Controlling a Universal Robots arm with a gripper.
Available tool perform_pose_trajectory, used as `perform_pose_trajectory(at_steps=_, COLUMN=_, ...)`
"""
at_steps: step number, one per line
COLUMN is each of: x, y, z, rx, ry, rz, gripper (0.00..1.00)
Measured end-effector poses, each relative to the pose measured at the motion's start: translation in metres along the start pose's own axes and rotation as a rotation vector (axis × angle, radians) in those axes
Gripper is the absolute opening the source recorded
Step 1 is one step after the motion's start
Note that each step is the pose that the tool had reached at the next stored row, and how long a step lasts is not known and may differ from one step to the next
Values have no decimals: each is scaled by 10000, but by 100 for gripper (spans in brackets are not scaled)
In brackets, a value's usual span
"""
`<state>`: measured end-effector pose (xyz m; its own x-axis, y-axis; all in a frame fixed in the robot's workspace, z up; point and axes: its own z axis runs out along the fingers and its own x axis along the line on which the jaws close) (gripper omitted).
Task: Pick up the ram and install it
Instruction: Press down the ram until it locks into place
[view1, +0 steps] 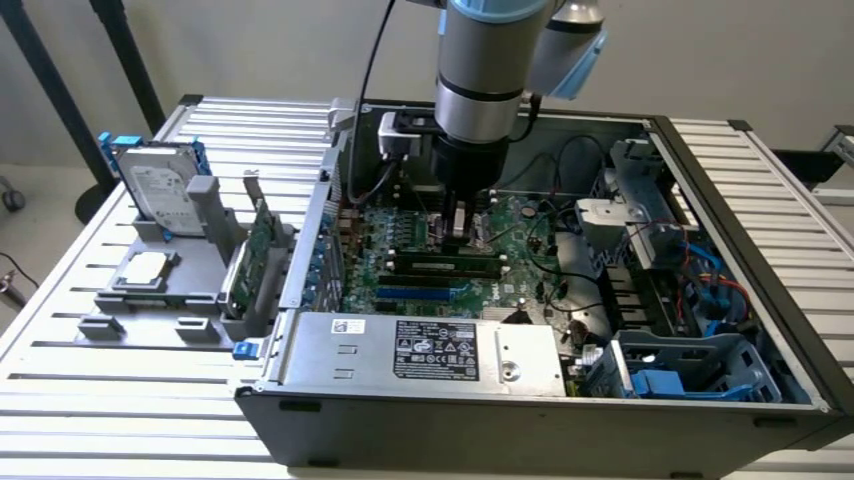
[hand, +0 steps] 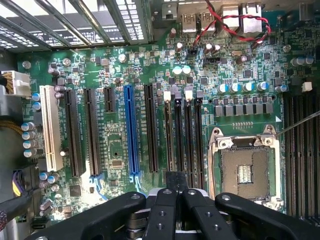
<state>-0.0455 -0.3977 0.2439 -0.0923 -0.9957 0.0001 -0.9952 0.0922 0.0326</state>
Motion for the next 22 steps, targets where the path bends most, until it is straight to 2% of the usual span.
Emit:
perform_pose_trajectory(at_steps=6, x=-16, y=1, z=23, rx=13, ry=-1, rz=-40, gripper=11)
perform_pose_trajectory(at_steps=13, x=-23, y=0, z=52, rx=78, ry=-3, rz=-159, gripper=11)
perform_pose_trajectory(at_steps=22, x=-32, y=0, z=91, rx=85, ry=2, rz=-364, gripper=11)
